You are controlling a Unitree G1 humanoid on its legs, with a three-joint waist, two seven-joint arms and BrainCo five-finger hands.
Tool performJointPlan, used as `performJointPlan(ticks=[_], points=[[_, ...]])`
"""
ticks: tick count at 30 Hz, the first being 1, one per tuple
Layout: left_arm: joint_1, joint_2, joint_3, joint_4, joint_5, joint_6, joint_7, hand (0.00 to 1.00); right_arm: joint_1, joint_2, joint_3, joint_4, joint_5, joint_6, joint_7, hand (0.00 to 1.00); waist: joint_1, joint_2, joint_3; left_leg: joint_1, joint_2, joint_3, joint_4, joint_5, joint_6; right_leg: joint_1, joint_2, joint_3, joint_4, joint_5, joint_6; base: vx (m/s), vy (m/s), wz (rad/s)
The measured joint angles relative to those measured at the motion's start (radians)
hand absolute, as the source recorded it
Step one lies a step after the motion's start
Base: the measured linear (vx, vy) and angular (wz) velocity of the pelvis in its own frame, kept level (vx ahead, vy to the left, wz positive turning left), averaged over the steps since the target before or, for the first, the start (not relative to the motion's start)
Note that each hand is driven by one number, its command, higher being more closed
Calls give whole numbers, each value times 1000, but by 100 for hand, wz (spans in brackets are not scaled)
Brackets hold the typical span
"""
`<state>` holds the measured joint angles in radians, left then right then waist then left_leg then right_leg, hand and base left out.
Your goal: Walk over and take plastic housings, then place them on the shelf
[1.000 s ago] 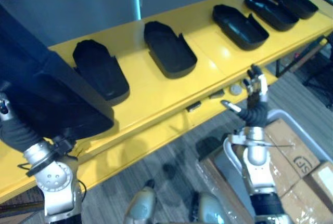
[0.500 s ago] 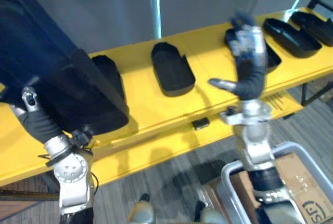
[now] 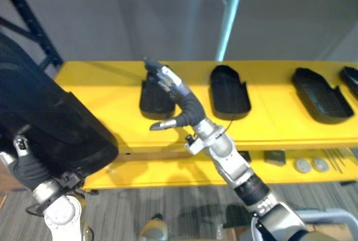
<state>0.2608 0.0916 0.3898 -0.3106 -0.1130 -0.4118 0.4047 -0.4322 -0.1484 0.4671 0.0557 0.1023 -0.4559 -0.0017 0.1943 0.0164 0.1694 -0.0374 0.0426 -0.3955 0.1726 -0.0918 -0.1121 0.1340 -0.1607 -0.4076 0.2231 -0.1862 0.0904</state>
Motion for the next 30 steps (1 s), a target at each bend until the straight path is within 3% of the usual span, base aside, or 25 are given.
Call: performJointPlan(ticks=[5, 7, 9, 12, 15, 17, 19, 22, 24, 26, 28, 29, 30], points=[[-9, 8, -17, -12, 18, 4, 1, 100, 106, -38, -83, -12, -79, -8, -124, 0, -22, 8, -9, 0, -3, 66, 3, 0, 0, -32, -19, 52, 29, 2, 3, -10, 39, -26], [-41, 43, -19, -5, 73, 15, 27, 100, 187, -55, -154, -74, -99, -10, -192, 0, -49, 6, -11, 2, -9, 87, -2, 0, 0, -41, -28, 68, 28, 8, 11, -15, 53, -27], [-74, 88, -17, 30, 104, 25, 62, 100, 254, -61, -232, -146, -98, -20, -219, 0, -51, 10, -17, 0, -6, 124, -11, 1, 1, -69, -30, 107, 31, 15, 16, -13, 43, -42], [-116, 148, -7, 111, 121, 49, 128, 100, 349, -87, -371, -222, -74, -39, -207, 0, -102, 16, -20, -1, -14, 137, -38, 19, 6, -92, -44, 117, 30, 28, 25, 20, 28, -14], [-115, 144, 1, 132, 117, 65, 163, 100, 455, -105, -472, -238, -15, -49, -150, 0, -126, 17, -21, 2, -13, 161, -61, 31, 8, -110, -47, 138, 31, 33, 32, 18, 13, -14], [-104, 125, 2, 132, 109, 79, 164, 100, 488, -105, -501, -238, 26, -54, -118, 0, -132, 20, -21, 4, -11, 167, -63, 32, 7, -113, -47, 139, 31, 33, 32, 18, -4, -5], [-78, 95, 2, 133, 110, 87, 164, 100, 487, -105, -503, -239, 62, -93, -71, 0, -134, 23, -20, 16, -5, 185, -83, 47, 3, -117, -45, 141, 32, 33, 31, 5, -6, -2], [-55, 77, 6, 134, 110, 87, 163, 100, 474, -105, -502, -240, 75, -117, -37, 0, -133, 26, -20, 22, 0, 186, -97, 52, 3, -119, -43, 137, 38, 28, 25, -12, -11, 3], [-58, 68, 30, 135, 109, 86, 150, 100, 440, -103, -501, -238, 77, -120, -37, 0, -132, 19, -15, 21, -11, 187, -91, 49, 5, -130, -61, 133, 79, 4, 19, -38, 12, 10], [-81, 65, 38, 137, 109, 79, 118, 100, 424, -98, -502, -232, 65, -129, -73, 0, -150, -6, 28, 19, -50, 213, -11, -2, 42, -130, -117, 138, 215, -28, 24, -56, 55, 32], [-79, 68, 37, 139, 101, 77, 92, 100, 439, -81, -490, -231, 26, -129, -116, 0, -153, -10, 52, 43, -62, 201, 34, -29, 42, -159, -131, 202, 369, -12, -10, -52, 83, 30], [-75, 76, 36, 137, 80, 76, 80, 100, 451, -68, -483, -234, -5, -130, -141, 0, -157, -18, 53, 54, -65, 184, 36, -32, 44, -177, -125, 246, 419, 18, -48, -12, 55, 33], [-76, 81, 36, 135, 74, 77, 79, 100, 452, -66, -483, -233, -21, -130, -151, 0, -159, -15, 54, 54, -59, 181, 31, -32, 46, -179, -118, 256, 422, 31, -58, -16, 7, 28]])
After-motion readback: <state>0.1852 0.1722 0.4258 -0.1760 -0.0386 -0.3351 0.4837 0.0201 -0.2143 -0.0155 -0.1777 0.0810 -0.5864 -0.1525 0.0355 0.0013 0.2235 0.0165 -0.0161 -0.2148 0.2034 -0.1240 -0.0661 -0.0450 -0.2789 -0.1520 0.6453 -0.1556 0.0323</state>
